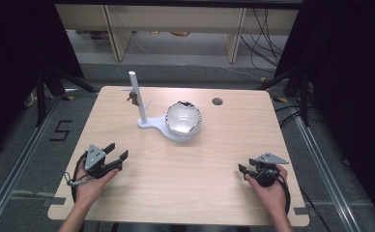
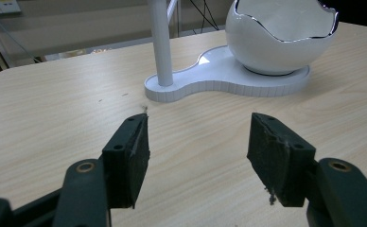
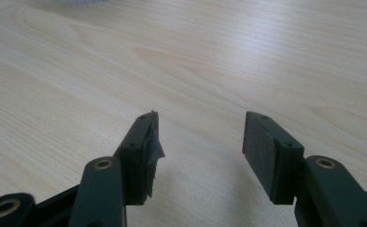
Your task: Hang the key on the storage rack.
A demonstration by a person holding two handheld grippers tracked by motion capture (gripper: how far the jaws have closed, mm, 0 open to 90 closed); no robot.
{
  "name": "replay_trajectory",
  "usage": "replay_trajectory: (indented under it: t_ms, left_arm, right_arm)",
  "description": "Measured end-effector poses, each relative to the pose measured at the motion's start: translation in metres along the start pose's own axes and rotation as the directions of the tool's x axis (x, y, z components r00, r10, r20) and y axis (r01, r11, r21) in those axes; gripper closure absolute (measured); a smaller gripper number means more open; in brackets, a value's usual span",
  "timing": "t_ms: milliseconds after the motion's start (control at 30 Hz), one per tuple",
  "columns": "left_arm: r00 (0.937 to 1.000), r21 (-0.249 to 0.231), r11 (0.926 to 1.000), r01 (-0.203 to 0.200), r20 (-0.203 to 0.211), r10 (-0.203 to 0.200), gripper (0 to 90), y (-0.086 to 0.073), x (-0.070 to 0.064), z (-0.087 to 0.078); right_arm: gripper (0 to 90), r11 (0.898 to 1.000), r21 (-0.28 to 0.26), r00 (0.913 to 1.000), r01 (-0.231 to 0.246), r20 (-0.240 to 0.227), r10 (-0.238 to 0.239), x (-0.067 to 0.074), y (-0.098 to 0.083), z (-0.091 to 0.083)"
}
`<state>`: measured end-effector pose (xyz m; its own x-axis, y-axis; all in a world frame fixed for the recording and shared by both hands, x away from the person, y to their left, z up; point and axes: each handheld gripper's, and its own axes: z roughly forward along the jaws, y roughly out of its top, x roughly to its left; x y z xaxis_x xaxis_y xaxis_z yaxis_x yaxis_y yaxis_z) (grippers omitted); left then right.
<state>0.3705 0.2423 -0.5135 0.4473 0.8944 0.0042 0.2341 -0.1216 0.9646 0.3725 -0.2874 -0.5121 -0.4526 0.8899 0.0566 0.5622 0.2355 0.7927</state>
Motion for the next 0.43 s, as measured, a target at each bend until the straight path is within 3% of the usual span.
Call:
replay_trajectory:
  t_ms: [133, 267, 433]
  left_arm:
    - [0.9978, -0.051, 0.9970, 0.059, -0.027, -0.060, 38.8, -0.013, -0.007, -0.004]
    - [0.9990, -0.094, 0.9956, -0.001, -0.045, -0.003, 38.3, -0.015, -0.014, -0.011]
    - [0.9969, -0.071, 0.9956, -0.061, -0.054, 0.058, 38.3, -0.014, -0.021, -0.009]
  right_arm:
    - [47.5, 1.000, -0.014, 1.0000, -0.004, -0.007, 0.004, 0.002, -0.001, 0.000]
    - [46.7, 0.998, -0.065, 0.9998, 0.002, -0.018, -0.003, 0.002, -0.001, -0.003]
    - [44.4, 0.996, -0.092, 0.9998, 0.002, -0.021, -0.004, 0.004, -0.004, -0.002]
